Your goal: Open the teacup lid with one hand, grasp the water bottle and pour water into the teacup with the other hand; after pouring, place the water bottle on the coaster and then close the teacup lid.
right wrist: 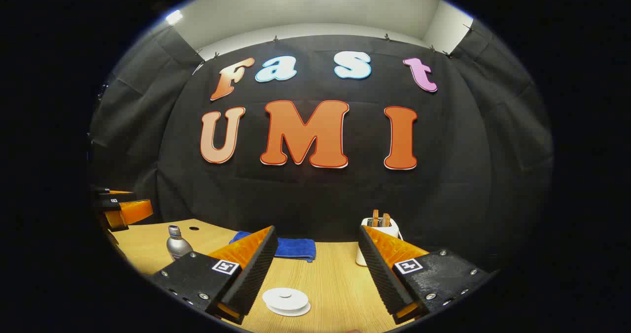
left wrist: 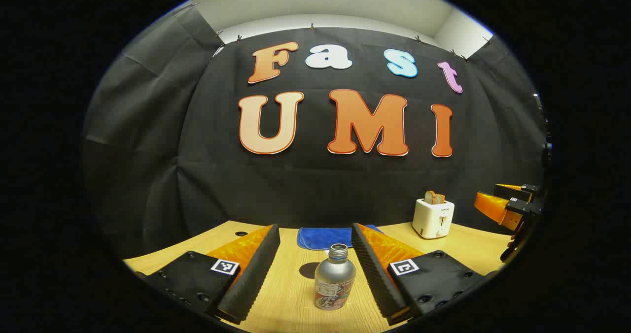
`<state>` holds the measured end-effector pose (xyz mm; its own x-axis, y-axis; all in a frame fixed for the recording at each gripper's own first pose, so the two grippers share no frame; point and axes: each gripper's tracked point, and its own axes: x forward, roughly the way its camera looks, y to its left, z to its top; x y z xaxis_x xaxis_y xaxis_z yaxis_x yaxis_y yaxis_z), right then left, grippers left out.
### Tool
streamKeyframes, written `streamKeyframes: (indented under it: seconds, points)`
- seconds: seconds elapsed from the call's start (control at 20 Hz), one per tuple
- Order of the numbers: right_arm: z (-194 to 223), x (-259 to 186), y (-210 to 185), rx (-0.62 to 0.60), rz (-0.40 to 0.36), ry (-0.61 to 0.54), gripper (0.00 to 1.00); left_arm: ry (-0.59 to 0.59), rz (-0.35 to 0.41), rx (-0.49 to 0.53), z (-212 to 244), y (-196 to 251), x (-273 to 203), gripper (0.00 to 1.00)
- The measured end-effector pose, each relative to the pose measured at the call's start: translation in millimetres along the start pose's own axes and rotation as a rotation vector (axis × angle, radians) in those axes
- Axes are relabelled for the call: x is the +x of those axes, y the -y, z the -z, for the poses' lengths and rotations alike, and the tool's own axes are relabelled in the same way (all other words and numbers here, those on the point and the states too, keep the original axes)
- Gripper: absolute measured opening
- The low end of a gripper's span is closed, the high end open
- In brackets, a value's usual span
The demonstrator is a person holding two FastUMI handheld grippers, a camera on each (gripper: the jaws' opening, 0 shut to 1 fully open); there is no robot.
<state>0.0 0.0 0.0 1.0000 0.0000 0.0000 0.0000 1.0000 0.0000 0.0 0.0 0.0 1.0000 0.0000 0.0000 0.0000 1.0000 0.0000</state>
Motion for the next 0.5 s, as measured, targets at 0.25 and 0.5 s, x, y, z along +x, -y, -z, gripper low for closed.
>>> streamKeyframes:
  seconds: [0.25,0.5]
  points:
    - [5.9,0.4,1.7,-0.001,0.002,-0.011,0.98,0.001,0.000,0.008,1.1,0.7,-1.6,0.95]
    - [17.6,6.1,-4.7,0.006,-0.017,-0.044,0.98,0.012,-0.009,0.036,-1.6,-1.7,-2.0,0.95]
